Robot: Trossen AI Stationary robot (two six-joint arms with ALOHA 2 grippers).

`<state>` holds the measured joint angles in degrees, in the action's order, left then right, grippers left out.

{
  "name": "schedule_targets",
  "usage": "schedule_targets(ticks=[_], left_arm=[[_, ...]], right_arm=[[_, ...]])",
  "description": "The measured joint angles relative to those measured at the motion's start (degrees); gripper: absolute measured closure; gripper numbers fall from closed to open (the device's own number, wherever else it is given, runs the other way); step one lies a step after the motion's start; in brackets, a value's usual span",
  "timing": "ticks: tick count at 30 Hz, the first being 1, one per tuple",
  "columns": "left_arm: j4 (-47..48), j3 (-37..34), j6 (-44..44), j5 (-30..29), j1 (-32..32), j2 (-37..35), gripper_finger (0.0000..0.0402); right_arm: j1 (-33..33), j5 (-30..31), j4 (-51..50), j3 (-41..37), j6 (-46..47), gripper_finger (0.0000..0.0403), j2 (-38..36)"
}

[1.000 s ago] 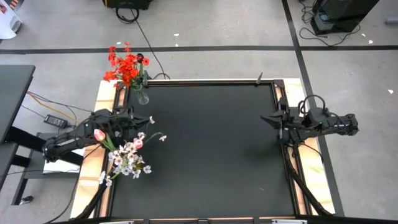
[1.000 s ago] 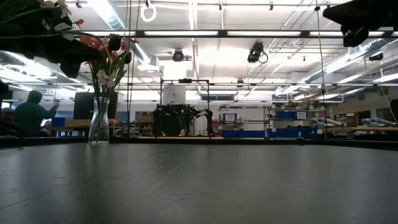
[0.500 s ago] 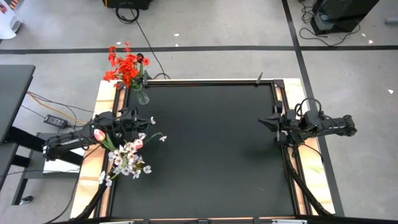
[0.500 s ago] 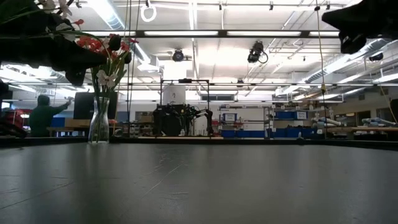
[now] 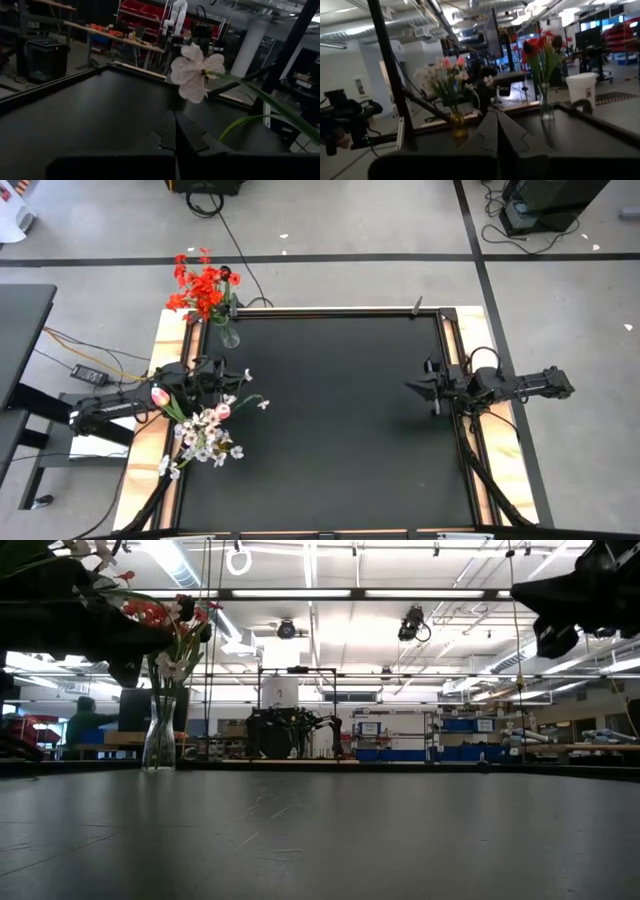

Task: Sort flowers into vase by color
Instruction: Return to Home Position

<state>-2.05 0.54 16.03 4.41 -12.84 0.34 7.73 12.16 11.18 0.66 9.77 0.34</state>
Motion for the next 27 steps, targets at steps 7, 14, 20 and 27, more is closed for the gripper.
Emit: schedule_targets(ticks=[7,14,20,27], left_arm=[[-0.11,0.0,-0.76,0.02,-0.02,-0.09,0.0401],[0.26,-0.02,-0.76,1.44,0.32,0.01,0.0401],[0.44,-0.02,-0.83,0.85,1.2,0.4,0.0401],[0.42,-0.04,1.6,1.31,3.05,0.5,0.0401]], right_arm=[[0.0,-0.31,-2.17,-0.32,-0.46,0.0399,0.0],[-0.1,0.2,-5.43,-0.3,-1.26,0.0399,0.0],[-1.22,-1.49,-3.03,-0.3,-3.3,0.0399,0.02],[0.04,-4.74,-6.01,-0.3,-3.57,0.0399,0.02]])
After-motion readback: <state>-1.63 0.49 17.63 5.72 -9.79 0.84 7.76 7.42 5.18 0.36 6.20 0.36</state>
